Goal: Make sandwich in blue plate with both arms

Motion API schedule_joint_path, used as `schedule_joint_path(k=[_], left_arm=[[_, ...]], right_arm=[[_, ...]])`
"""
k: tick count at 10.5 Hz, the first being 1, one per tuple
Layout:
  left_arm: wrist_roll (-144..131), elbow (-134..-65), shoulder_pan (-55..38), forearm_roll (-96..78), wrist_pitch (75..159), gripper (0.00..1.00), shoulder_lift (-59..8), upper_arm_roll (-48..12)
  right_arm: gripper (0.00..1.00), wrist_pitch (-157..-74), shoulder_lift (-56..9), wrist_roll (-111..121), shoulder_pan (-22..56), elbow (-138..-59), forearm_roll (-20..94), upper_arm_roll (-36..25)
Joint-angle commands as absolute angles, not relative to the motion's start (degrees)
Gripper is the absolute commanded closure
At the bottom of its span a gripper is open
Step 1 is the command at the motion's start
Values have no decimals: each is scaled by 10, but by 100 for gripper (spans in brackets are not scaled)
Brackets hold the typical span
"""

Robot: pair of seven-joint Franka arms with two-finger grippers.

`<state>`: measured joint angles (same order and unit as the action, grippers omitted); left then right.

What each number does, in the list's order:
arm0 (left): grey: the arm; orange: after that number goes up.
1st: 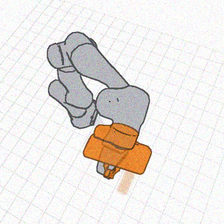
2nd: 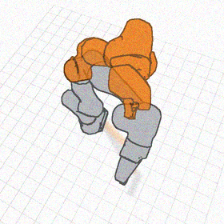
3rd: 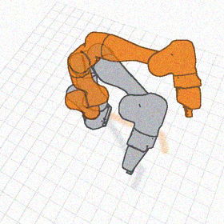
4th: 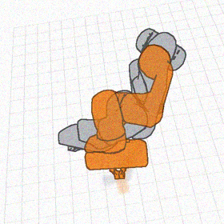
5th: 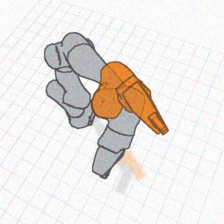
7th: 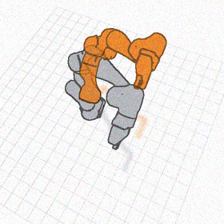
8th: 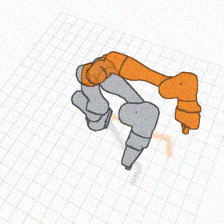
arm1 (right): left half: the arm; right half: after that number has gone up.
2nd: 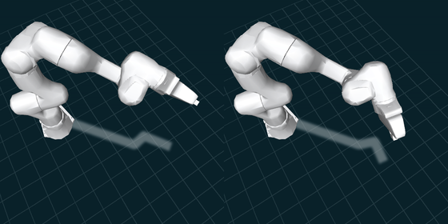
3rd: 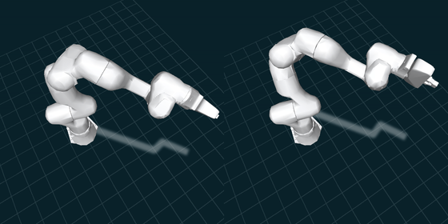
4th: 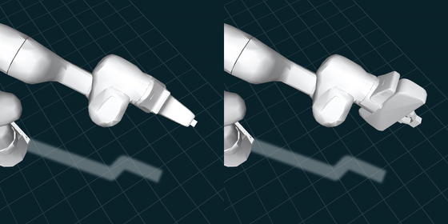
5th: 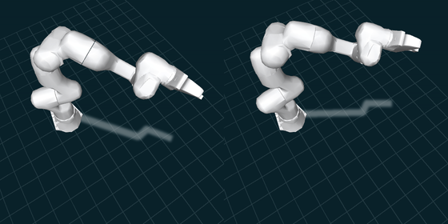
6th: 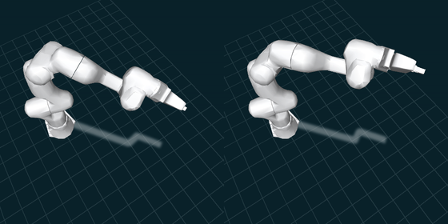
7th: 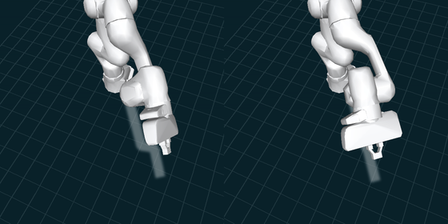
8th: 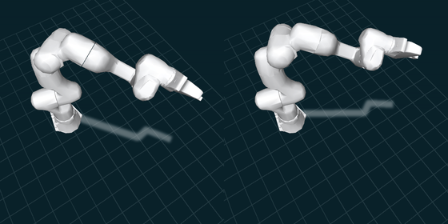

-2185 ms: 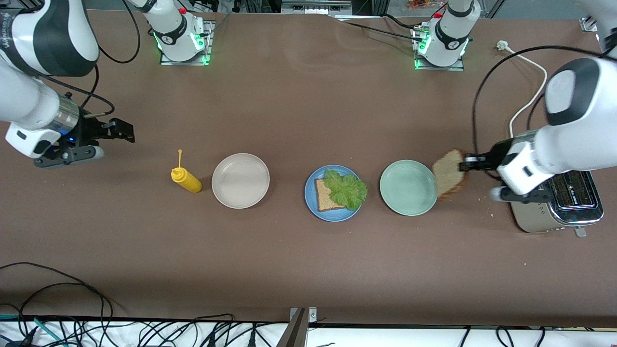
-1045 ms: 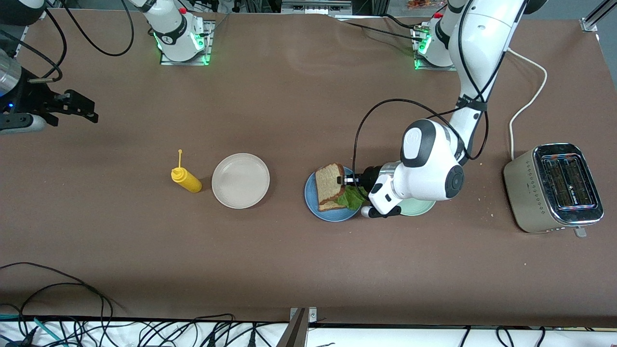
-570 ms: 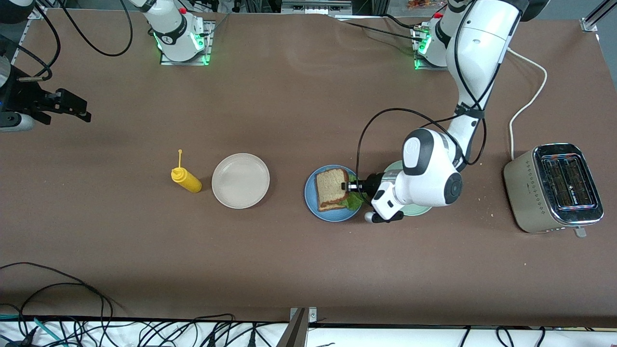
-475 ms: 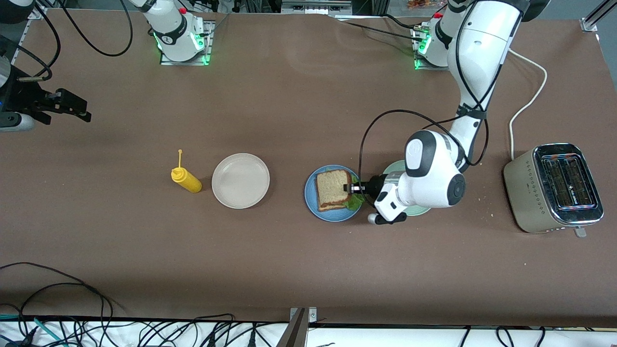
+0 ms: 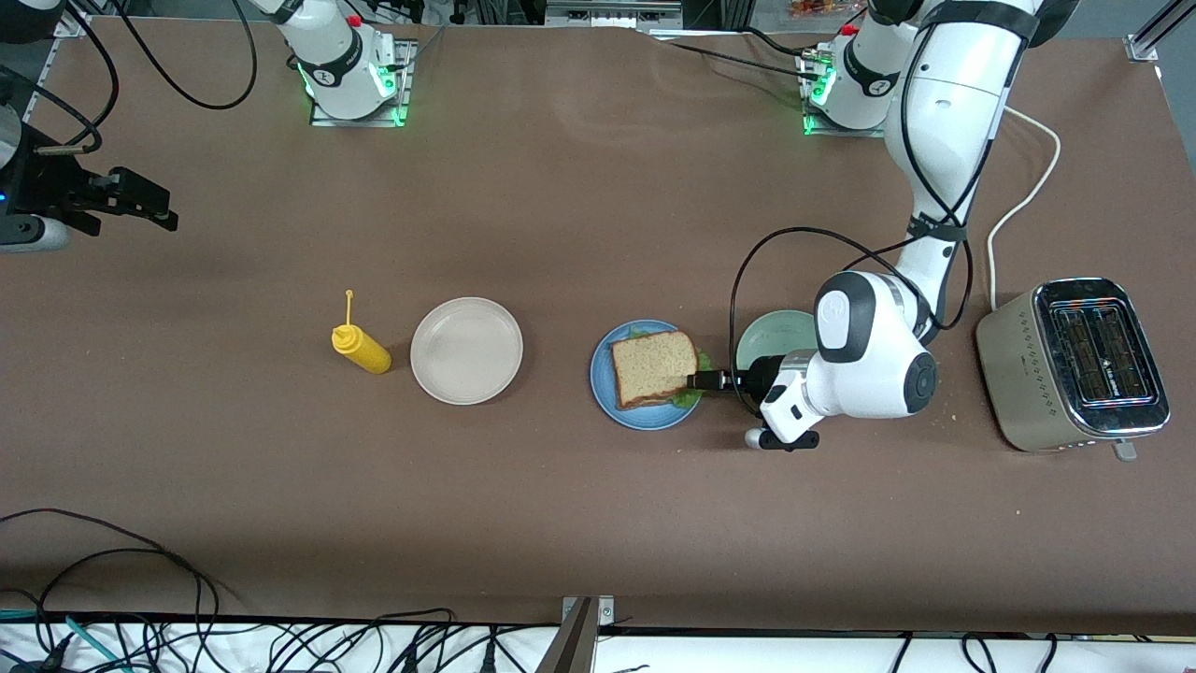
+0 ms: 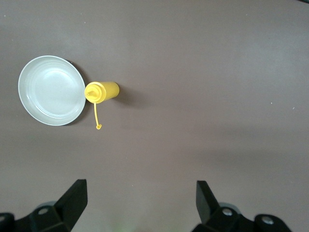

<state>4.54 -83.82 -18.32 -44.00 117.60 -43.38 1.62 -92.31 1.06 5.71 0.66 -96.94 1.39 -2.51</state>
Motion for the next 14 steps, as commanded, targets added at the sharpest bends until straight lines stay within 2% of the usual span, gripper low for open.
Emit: schedule_joint_path(k=[1,5,8,10,11,14], left_arm=[[61,-832,-181,-450,1175,0,-435,23],[61,-852,-136,-296,1129,0,-320,20],[57,-957,-88,-221,1127,0,-150,32],[60,-1004,-69,-189,1123,0,-65,39],[59,-1015,-65,-122,1103,0,-20,39],[58,-1004,-63,-14,980,0,59,40]], right_arm=[[0,-911,1,49,2,-947,6,-21],[0,-911,1,49,2,-946,5,-22],[0,-912,1,50,2,-946,6,-22],[0,-913,1,49,2,-946,6,-22],[0,-913,1,49,2,-946,6,-22],[0,-913,1,49,-1,-946,6,-23]])
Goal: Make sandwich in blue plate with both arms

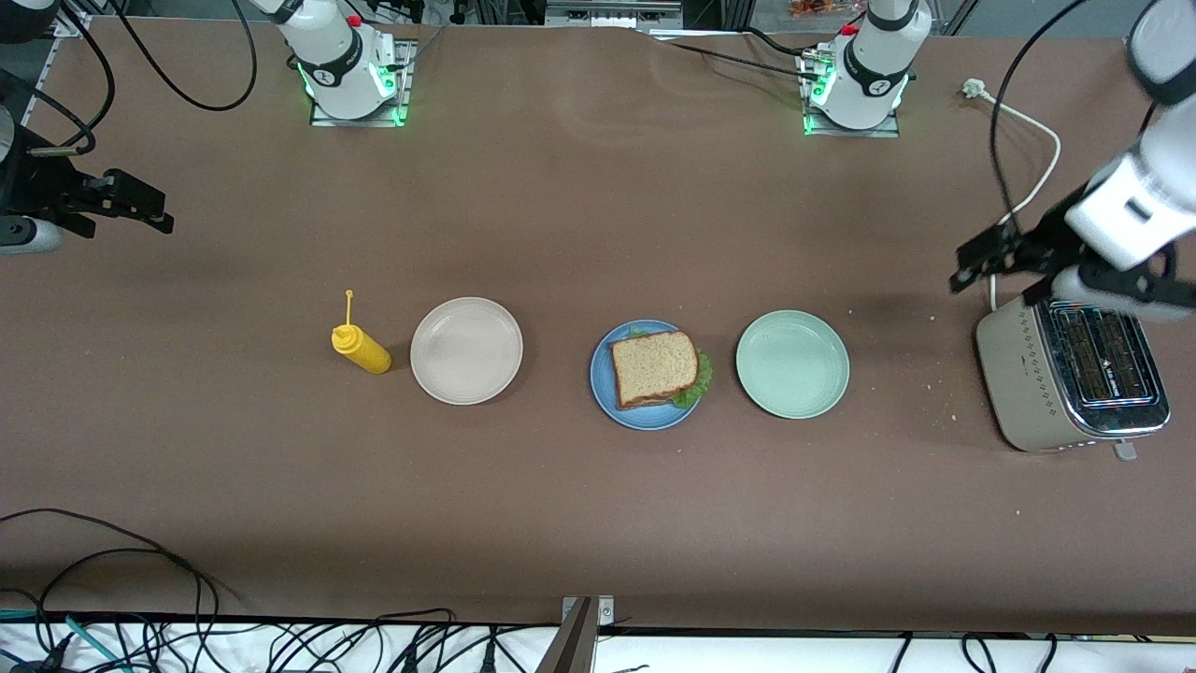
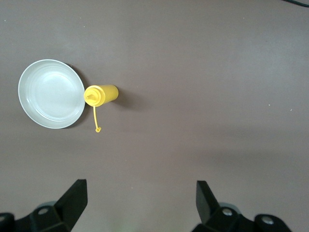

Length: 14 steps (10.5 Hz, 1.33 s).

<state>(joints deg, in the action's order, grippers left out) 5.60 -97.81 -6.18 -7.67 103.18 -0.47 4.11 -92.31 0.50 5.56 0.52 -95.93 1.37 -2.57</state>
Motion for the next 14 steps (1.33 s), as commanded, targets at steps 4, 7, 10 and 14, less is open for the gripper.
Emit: schedule_joint_path(k=[4,7,10,14], left_arm=[[56,-934,-37,36,862,0,60,29],[54,-853,-23,35,835,0,-3,27],[11,-852,-23,32,834,0,-4,29],[9,-852,-46,36,833,0,-5,44]], right_arm=[[0,-913,2,50,-1,-946,6,-23],[0,-913,1,50,-1,-945,6,-23],[0,-913,1,51,-1,-946,6,-23],[0,-912,1,51,-1,-946,7,-23]])
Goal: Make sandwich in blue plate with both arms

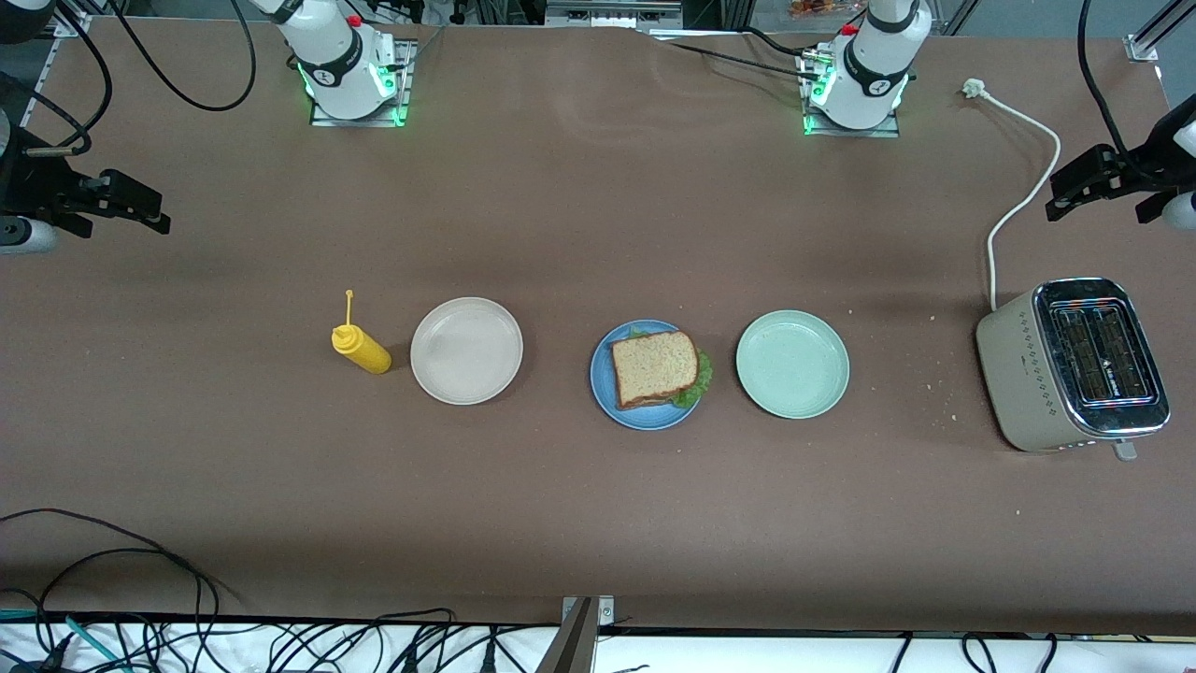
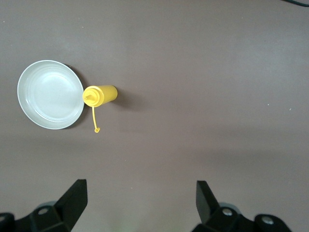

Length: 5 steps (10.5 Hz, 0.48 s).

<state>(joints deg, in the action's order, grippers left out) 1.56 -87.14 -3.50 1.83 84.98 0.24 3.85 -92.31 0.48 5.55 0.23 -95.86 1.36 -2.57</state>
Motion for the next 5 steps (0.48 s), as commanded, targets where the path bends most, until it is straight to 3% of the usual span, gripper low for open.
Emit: schedule_joint_path(k=[1,5], left_arm=[[9,-852,-46,36,833,0,-5,43],[10,-853,-40,35,833,0,-5,45]], right_arm=[[0,-912,2,51,-1,-946,6,-23],[0,-913,1,50,-1,-945,6,-23]])
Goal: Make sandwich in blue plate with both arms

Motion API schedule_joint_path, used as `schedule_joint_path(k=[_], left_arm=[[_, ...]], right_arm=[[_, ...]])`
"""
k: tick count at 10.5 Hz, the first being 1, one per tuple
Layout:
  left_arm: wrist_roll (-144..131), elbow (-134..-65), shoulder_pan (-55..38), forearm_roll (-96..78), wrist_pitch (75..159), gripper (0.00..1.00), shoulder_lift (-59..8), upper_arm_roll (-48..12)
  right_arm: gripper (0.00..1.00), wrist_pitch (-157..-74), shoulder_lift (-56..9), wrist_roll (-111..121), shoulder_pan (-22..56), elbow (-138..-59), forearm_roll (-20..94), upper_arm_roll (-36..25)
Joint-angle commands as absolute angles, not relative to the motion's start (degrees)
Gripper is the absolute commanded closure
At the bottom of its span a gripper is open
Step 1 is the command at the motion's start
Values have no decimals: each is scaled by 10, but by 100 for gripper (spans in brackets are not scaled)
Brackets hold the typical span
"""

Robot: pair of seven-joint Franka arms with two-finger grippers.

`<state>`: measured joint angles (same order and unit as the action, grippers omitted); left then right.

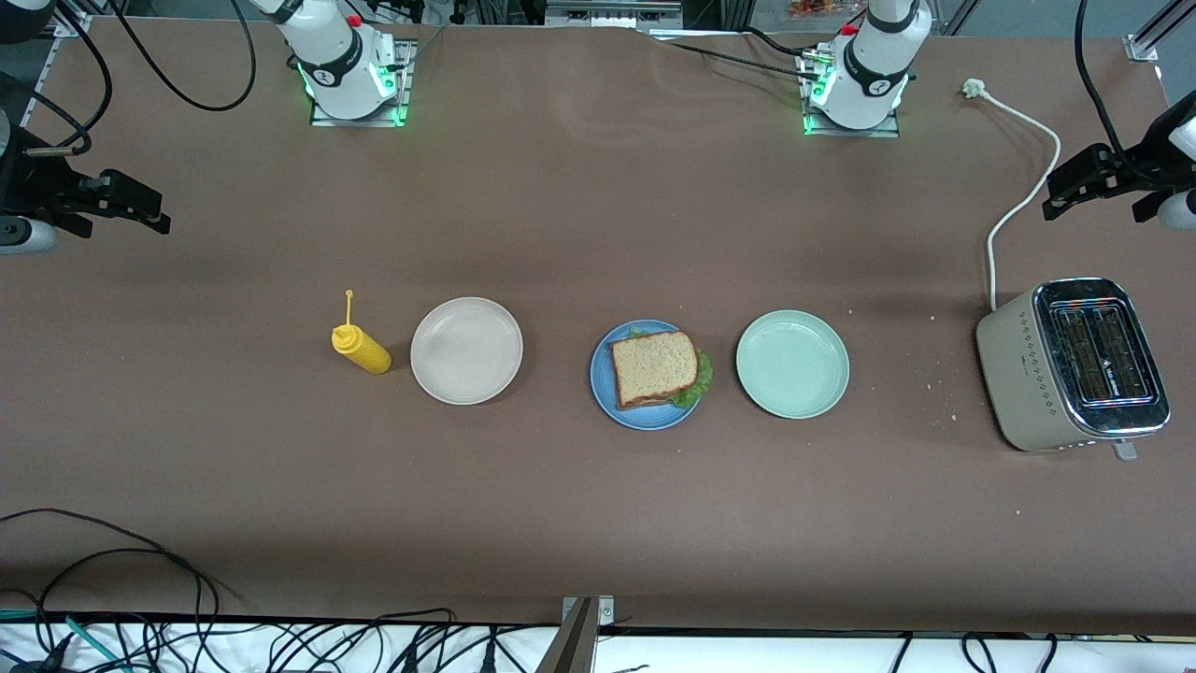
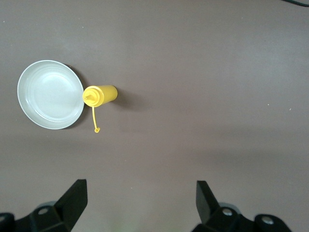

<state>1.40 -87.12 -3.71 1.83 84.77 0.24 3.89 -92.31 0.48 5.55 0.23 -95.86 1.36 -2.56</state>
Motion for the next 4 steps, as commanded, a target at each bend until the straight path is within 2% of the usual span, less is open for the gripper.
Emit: schedule_joint_path(k=[1,4], left_arm=[[10,-854,-38,35,833,0,-5,47],[9,-853,-34,35,833,0,-5,44]], right_arm=[[0,-913,2,51,-1,-946,5,-23],[0,-913,2,52,-1,-945,6,-23]])
